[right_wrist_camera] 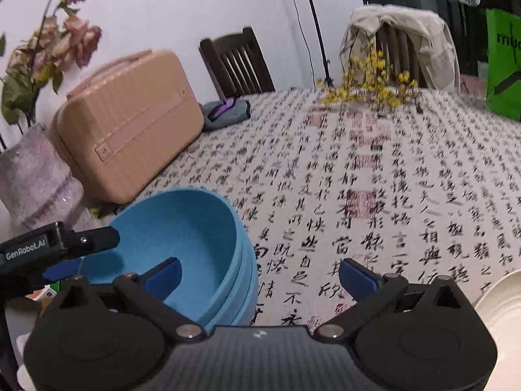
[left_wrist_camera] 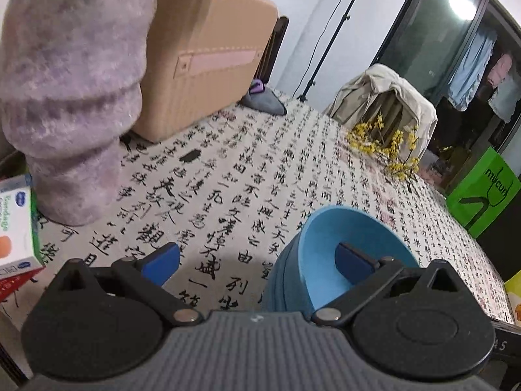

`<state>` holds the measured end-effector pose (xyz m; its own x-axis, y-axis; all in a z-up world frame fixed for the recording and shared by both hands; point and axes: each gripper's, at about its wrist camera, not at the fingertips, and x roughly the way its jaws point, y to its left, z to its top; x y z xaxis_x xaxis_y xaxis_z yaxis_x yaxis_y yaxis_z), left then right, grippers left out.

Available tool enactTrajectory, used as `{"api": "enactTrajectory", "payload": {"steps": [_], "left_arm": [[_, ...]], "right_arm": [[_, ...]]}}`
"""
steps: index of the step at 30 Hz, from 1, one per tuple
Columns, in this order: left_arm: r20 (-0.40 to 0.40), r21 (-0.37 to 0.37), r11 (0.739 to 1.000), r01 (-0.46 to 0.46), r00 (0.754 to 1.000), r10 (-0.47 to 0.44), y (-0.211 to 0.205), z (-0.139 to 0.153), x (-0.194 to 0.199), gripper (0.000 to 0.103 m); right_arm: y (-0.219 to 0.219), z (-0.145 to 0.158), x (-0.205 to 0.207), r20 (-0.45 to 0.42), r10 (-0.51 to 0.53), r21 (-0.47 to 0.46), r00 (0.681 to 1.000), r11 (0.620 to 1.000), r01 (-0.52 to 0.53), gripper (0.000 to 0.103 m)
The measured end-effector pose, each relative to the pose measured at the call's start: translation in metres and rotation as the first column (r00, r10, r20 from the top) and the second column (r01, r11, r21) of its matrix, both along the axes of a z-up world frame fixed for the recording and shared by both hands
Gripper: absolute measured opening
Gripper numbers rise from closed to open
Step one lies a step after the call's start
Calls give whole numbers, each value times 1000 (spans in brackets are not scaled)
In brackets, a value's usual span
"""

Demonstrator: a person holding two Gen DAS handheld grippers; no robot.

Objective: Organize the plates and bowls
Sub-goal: 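Position both grippers on the rim of the three stacked blue bowls, then close both grippers on the rim of the blue bowl stack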

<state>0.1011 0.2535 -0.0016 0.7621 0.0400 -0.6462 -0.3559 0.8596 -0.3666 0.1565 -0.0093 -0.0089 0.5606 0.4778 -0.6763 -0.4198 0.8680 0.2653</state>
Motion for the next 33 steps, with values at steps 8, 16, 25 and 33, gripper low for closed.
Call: {"api": "enactTrajectory", "payload": {"steps": [8, 16, 25, 33], "left_arm": [[-57, -74, 997, -2, 998, -2, 1, -20, 15, 103], [-74, -87, 996, 4, 997, -11, -1, -28, 18, 103], [-82, -126, 991, 35, 996, -46, -7, -32, 26, 80], [-77, -157, 986, 63, 994, -76, -11, -35, 31, 52]], "right_arm": [[11, -12, 18, -71, -2, -23, 997, 1000, 0, 102], [22, -23, 24, -135, 24, -24, 991, 999, -27, 96], [23, -30, 33, -207, 36, 21, 978, 999, -33, 75], [24, -32, 32, -235, 45, 59, 971, 998, -31, 53]]}}
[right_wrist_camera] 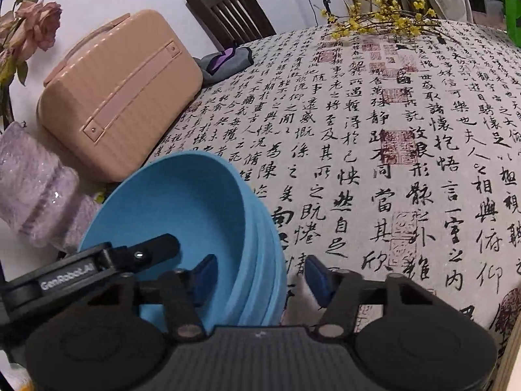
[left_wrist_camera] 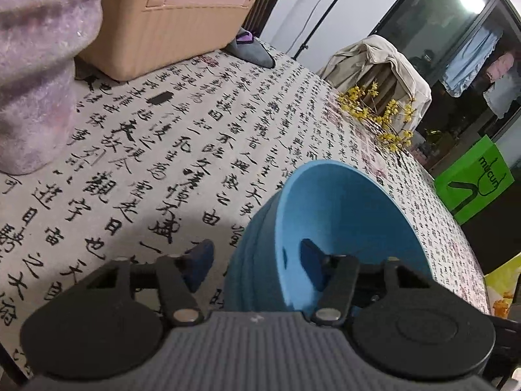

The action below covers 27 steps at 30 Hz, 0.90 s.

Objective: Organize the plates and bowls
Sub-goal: 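Close both grippers on the rim of the blue bowl stack, then lift the blue bowl stack with both grippers and carry it toward the cream plates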

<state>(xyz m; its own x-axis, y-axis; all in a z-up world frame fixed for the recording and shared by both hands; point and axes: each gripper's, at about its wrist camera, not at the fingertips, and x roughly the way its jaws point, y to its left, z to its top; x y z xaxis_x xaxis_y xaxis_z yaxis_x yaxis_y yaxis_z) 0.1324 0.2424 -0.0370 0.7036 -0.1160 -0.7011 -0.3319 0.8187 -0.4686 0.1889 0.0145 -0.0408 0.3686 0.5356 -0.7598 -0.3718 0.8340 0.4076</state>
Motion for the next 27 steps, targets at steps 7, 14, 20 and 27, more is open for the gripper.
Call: {"api": "enactTrajectory", "payload": {"steps": [7, 14, 20, 27], "left_arm": [[8, -5, 1000, -14, 1000, 14, -3, -1, 0, 42], [10, 4, 1000, -23, 1000, 23, -4, 1, -2, 42], [15, 5, 1000, -24, 1000, 23, -5, 2, -4, 42], [29, 12, 1000, -21, 999, 21, -8, 7, -5, 42]], "right_arm": [[3, -2, -3, -4, 19, 2, 1000, 1000, -19, 47], [6, -1, -7, 19, 17, -14, 1000, 1000, -17, 47], [4, 0, -6, 26, 16, -6, 1000, 1000, -16, 46], [1, 5, -8, 49, 9, 1, 999, 1000, -10, 46]]}}
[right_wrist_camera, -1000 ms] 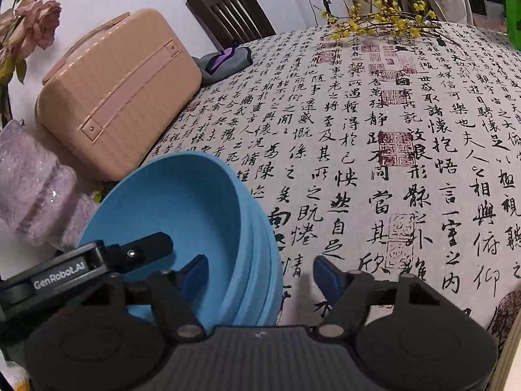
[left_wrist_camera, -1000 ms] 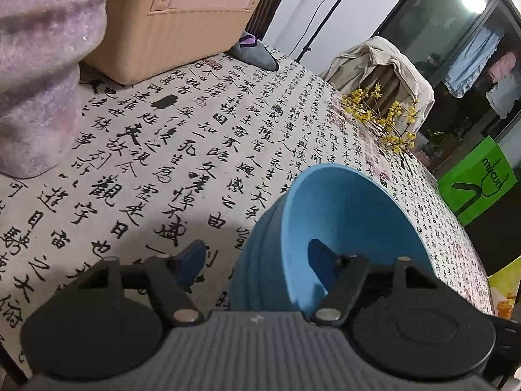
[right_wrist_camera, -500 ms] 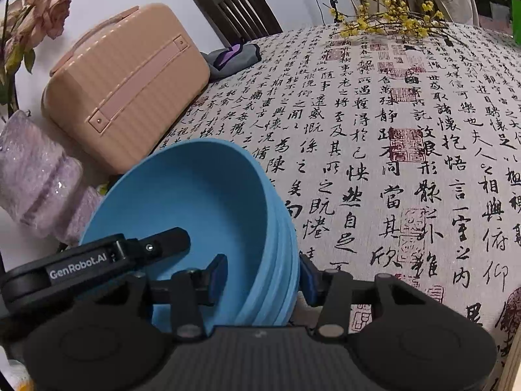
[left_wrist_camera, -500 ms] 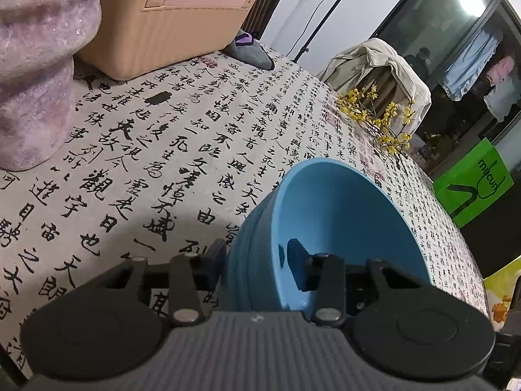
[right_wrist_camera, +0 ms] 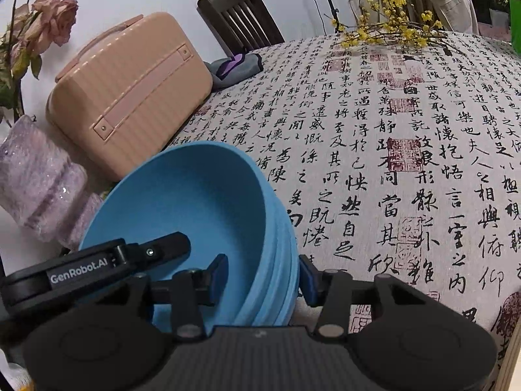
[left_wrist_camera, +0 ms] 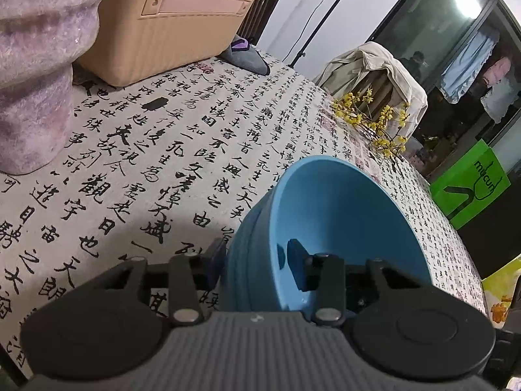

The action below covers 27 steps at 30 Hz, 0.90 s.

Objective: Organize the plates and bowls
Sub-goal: 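Lift the blue bowl stack with both grippers and carry it toward the cream plates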

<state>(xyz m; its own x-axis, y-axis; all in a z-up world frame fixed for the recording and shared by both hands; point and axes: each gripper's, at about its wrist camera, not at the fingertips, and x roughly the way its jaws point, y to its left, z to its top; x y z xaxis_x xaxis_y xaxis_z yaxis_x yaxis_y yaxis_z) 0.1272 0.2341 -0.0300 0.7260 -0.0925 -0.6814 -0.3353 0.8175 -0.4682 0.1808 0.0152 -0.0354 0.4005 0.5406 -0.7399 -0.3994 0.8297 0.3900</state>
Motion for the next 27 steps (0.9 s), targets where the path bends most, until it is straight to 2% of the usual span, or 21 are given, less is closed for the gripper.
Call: {"api": "enactTrajectory", "payload": {"steps": [27], "left_arm": [[33, 19, 1000, -20, 999, 20, -24, 17, -23, 42]], "right_arm": [[-20, 16, -21, 34, 11, 22, 999, 1000, -11, 46]]}}
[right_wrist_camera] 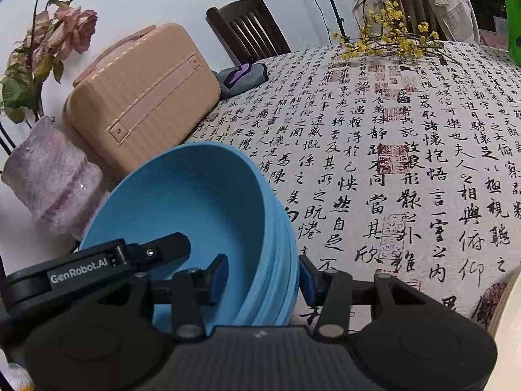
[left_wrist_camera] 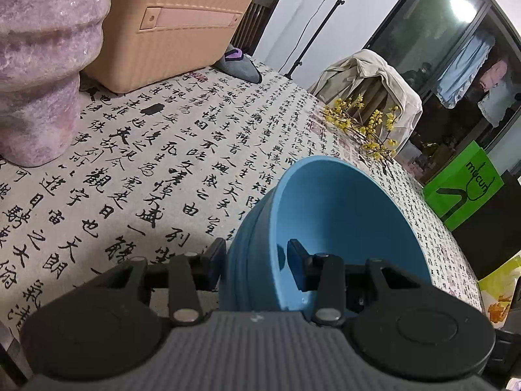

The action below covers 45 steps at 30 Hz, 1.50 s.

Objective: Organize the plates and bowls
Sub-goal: 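Lift the blue bowl stack with both grippers and carry it toward the cream plates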

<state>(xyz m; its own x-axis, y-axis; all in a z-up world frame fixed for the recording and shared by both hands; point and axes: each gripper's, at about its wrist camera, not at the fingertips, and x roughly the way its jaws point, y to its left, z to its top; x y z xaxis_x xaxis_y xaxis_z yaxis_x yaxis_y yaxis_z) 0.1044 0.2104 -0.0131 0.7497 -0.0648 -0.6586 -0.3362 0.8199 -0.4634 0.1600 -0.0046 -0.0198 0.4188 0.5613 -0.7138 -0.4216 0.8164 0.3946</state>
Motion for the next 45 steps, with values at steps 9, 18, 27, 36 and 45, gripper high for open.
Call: {"api": "enactTrajectory", "payload": {"steps": [9, 18, 27, 36, 45], "left_arm": [[14, 12, 1000, -4, 1000, 4, -13, 8, -8, 42], [18, 19, 1000, -5, 1000, 4, -28, 13, -11, 42], [29, 29, 1000, 1, 1000, -2, -43, 20, -13, 42], [42, 18, 1000, 22, 999, -23, -62, 22, -10, 42], [57, 28, 998, 56, 997, -57, -84, 28, -6, 42]], "right_arm": [[-14, 6, -6, 11, 6, 19, 1000, 1000, -6, 46], [-29, 11, -8, 14, 4, 32, 1000, 999, -5, 46], [-43, 17, -10, 25, -2, 43, 1000, 999, 1, 46], [-64, 22, -11, 38, -22, 35, 999, 999, 21, 46], [-88, 29, -14, 57, -52, 40, 997, 998, 50, 46]]}}
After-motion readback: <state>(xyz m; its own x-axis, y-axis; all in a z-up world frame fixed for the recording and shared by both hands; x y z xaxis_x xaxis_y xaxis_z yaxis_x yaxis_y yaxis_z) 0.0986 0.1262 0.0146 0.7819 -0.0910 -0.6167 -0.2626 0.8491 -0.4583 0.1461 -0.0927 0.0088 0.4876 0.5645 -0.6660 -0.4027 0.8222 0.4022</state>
